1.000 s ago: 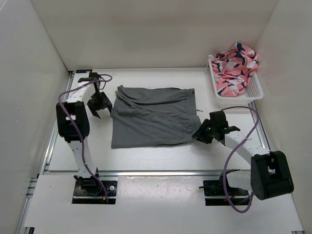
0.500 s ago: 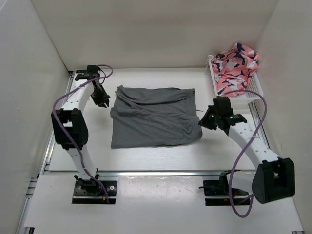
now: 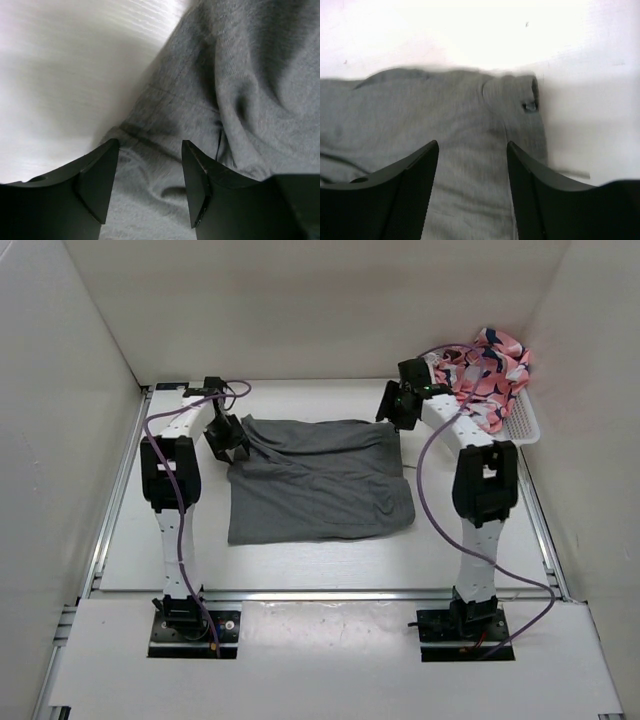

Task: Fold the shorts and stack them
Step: Flatten the shorts out

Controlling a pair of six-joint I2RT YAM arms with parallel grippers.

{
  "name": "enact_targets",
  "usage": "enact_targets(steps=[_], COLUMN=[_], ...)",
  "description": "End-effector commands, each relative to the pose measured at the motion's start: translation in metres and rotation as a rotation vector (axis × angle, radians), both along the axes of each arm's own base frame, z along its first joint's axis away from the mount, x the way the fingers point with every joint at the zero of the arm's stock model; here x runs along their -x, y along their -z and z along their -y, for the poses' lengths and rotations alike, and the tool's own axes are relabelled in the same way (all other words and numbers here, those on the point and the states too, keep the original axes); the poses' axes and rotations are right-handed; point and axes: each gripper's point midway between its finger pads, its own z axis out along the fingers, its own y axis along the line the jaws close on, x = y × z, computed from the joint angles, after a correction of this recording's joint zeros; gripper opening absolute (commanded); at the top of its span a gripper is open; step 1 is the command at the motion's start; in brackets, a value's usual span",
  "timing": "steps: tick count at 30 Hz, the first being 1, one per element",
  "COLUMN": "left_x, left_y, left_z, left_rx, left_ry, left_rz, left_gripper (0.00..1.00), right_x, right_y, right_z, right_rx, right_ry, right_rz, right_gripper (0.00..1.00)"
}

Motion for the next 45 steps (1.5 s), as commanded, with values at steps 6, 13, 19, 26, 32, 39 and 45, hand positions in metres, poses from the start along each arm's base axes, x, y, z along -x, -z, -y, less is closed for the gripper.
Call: enact_targets(steps=[6, 13, 19, 26, 32, 39, 45], left_x=[-0.016, -0.008, -0.001, 0.02, 0.026, 0.022, 0.019], left_y=[0.002, 0.012, -0.004, -0.015, -0.02, -0.022, -0.024], left_z=[0.014, 0.01, 0.004, -0.005, -0.009, -0.005, -0.005], left_rx=[0.024, 0.004, -0.026, -0.07, -0.062, -0.043, -0.042], left_ry=[0.033, 0.029, 0.021, 0.021, 0.02, 0.025, 0.025], left_rz=[0.017, -0.018, 0.003, -0.004, 0.015, 0.024, 0.033], left_gripper=[0.55, 0.1, 0.1, 0.1, 0.1, 0.1, 0.1], right_x=[-0.065, -0.068, -0.062, -0.07, -0.074, -0.073, -0.058], right_y=[0.013, 0.057, 0.077, 0.064, 0.041, 0.019, 0.03], right_z=[-0.004, -0.009, -0.014, -0.012, -0.014, -0.056, -0.081], right_rx=[0.114, 0.143, 0.163, 0.169, 0.192, 0.211, 0.177], right_ry=[0.002, -0.006, -0.052, -0.034, -0.063, -0.26, -0.394], right_rz=[0.002, -0.069, -0.089, -0.038, 0.029, 0.13, 0.118], right_gripper=[0.67, 0.66, 0.35, 0.0, 0.73, 0.85, 0.76])
